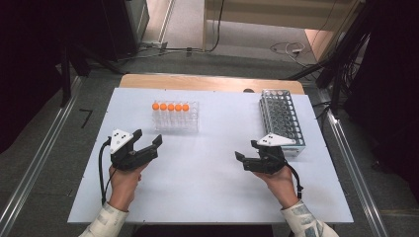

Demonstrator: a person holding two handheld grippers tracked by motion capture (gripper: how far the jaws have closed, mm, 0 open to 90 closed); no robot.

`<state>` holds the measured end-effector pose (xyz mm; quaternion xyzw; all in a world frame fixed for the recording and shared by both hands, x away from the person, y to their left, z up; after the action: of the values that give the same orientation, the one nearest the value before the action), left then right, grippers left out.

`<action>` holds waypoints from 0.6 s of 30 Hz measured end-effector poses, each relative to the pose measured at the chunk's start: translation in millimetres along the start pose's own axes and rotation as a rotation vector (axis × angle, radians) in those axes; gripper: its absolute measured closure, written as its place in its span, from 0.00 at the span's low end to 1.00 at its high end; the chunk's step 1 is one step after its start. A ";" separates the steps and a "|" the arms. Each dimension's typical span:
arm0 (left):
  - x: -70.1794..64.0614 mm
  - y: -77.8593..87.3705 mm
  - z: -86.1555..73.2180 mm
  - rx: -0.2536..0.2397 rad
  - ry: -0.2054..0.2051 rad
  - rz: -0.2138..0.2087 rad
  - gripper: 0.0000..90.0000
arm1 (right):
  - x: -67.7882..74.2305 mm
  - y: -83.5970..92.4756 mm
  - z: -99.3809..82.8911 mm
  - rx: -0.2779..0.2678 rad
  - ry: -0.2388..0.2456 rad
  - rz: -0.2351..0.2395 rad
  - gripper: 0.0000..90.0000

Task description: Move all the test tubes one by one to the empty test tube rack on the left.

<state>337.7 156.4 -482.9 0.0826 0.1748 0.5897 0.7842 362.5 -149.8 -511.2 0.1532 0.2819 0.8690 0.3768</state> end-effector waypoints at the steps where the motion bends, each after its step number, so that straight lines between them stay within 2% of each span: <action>1: 0.0 1.4 -2.3 0.002 -0.001 0.000 0.28 | -0.7 0.3 -0.7 0.001 -0.003 -0.002 0.26; 7: 3.2 8.1 -15.3 0.026 0.001 0.007 0.26 | -4.6 3.3 -1.9 -0.010 -0.008 -0.008 0.24; 18: 8.7 21.2 -27.7 0.029 0.015 0.023 0.23 | -11.8 13.0 -6.9 -0.025 -0.018 -0.008 0.22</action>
<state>310.6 168.7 -503.0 0.0914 0.1882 0.5966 0.7748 359.7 -168.4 -509.5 0.1553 0.2683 0.8695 0.3845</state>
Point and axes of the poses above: each handheld gripper's, and its own axes: y roughly backward along the jaws, z roughly out of its top, x roughly to its left, the point moved 10 cm from there along -y, roughly forward along the jaws, and after that the axes turned 1 degree about z, right-handed, at the moved point
